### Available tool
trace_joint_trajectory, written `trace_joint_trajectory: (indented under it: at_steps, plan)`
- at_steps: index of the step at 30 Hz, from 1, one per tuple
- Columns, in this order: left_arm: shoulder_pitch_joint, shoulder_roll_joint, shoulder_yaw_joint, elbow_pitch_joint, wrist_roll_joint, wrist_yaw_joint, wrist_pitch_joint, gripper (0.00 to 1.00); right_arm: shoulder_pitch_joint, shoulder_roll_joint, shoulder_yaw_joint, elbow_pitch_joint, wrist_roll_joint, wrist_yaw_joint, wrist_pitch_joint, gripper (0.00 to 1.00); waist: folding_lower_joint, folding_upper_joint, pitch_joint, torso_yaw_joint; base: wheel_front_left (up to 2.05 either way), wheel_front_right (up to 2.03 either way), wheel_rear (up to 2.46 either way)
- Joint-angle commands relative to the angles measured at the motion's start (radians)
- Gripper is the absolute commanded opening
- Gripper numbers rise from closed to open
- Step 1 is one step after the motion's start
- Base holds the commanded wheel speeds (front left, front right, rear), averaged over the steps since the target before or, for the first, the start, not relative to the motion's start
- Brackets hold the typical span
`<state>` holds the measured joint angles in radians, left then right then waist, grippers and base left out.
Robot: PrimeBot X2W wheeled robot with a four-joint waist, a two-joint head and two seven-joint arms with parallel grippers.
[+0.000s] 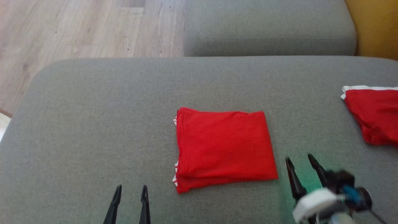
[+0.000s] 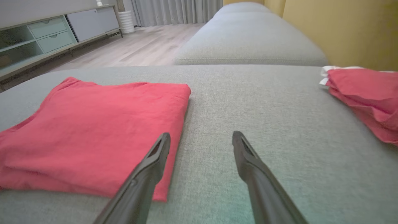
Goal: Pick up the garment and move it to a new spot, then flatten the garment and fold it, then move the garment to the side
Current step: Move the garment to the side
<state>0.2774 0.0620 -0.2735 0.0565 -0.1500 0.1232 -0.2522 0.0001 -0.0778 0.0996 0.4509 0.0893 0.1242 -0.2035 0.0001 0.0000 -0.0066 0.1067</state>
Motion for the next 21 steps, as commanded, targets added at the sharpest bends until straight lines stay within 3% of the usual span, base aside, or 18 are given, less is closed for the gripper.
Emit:
trace_joint_trajectory:
  at_steps: [1, 10, 17, 18, 19, 20, 21]
  plan:
    - [-0.056, -0.012, 0.019, -0.042, -0.005, -0.002, -0.010, 1.00, -0.076, -0.017, 0.033, -0.005, 0.027, 0.007, 0.020, 1.00, -0.0001, 0.0000, 0.011, 0.002, 0.00, 0.00, 0.00]
    - [-0.105, -0.012, -0.003, -0.057, -0.001, -0.022, -0.010, 1.00, -0.266, -0.023, 0.098, 0.168, 0.268, 0.007, 0.232, 1.00, -0.0001, 0.0000, 0.088, 0.033, 0.00, 0.00, 0.00]
    - [-0.123, -0.012, -0.018, -0.035, 0.010, -0.025, -0.010, 1.00, -0.337, -0.016, 0.162, 0.213, 0.470, 0.007, 0.335, 1.00, -0.0001, 0.0000, 0.109, 0.041, 0.00, 0.00, 0.00]
    - [-0.126, -0.012, -0.019, -0.033, 0.011, -0.024, -0.010, 1.00, -0.343, -0.019, 0.175, 0.211, 0.501, 0.007, 0.349, 0.96, -0.0001, 0.0000, 0.110, 0.041, 0.00, 0.00, 0.00]
    - [-0.128, -0.012, -0.019, -0.031, 0.012, -0.024, -0.010, 1.00, -0.347, -0.023, 0.185, 0.206, 0.529, 0.007, 0.357, 0.69, -0.0001, 0.0000, 0.111, 0.040, 0.00, 0.00, 0.00]
    - [-0.129, -0.012, -0.018, -0.030, 0.012, -0.023, -0.010, 1.00, -0.349, -0.025, 0.193, 0.197, 0.558, 0.007, 0.365, 0.31, -0.0001, 0.0000, 0.111, 0.039, 0.00, 0.00, 0.00]
    - [-0.130, -0.012, -0.016, -0.030, 0.012, -0.021, -0.010, 1.00, -0.350, -0.027, 0.201, 0.185, 0.590, 0.007, 0.374, 0.04, -0.0001, 0.0000, 0.112, 0.035, 0.00, 0.00, 0.00]
